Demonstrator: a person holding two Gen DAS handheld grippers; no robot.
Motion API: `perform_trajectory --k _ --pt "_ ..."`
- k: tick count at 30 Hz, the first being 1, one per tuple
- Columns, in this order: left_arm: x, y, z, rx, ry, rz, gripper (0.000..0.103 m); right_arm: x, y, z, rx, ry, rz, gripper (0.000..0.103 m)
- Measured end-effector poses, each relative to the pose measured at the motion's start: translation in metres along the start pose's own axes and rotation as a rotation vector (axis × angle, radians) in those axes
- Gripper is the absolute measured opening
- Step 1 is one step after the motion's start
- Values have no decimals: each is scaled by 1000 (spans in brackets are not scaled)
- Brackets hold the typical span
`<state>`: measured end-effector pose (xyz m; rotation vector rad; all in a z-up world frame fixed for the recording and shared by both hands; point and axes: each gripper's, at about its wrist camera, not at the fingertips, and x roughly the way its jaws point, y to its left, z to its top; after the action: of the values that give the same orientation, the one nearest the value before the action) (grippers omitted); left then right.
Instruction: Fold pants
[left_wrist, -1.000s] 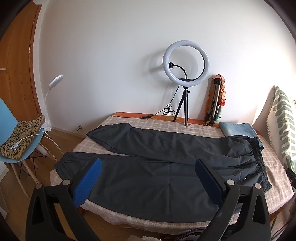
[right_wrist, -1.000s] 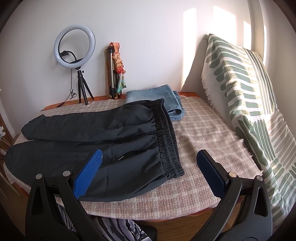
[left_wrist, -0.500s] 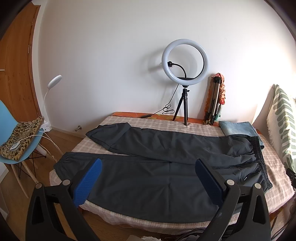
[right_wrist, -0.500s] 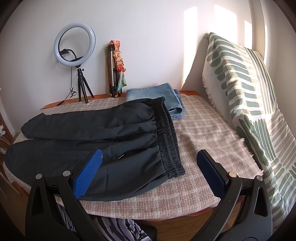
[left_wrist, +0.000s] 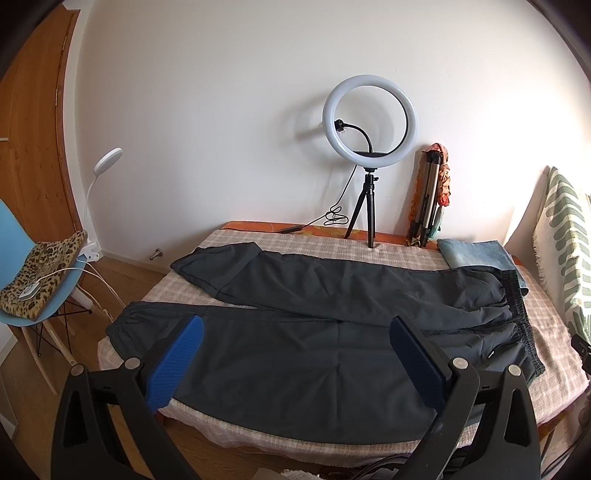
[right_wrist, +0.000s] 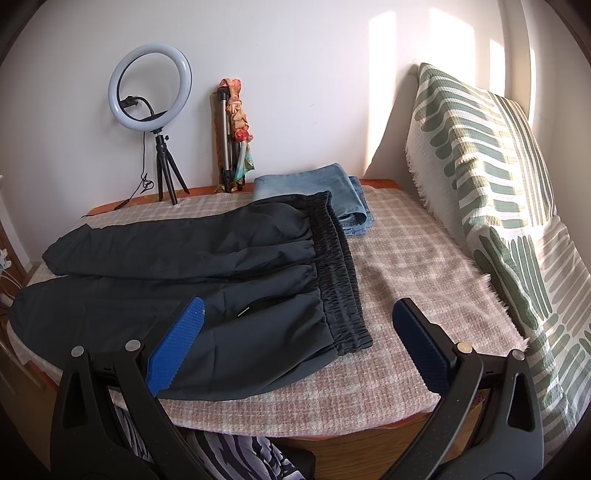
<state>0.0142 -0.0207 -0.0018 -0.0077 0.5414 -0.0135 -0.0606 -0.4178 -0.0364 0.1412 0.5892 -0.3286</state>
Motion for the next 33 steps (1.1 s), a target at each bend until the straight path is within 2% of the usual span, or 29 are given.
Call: perform_trajectory --k 17,22,26,30,33 --pt "15 1 -3 0 23 -3 102 15 11 -4 -25 5 14 103" --pt "26 5 -4 4 45 -11 102 28 20 3 -84 9 12 103" --pt "44 16 -4 8 70 -12 102 45 28 19 -120 17 66 103" --pt "59 40 -1 -26 58 -60 102 71 45 41 -188 24 119 103" --pt "79 55 7 -15 81 -29 102 93 62 58 -248 19 172 103"
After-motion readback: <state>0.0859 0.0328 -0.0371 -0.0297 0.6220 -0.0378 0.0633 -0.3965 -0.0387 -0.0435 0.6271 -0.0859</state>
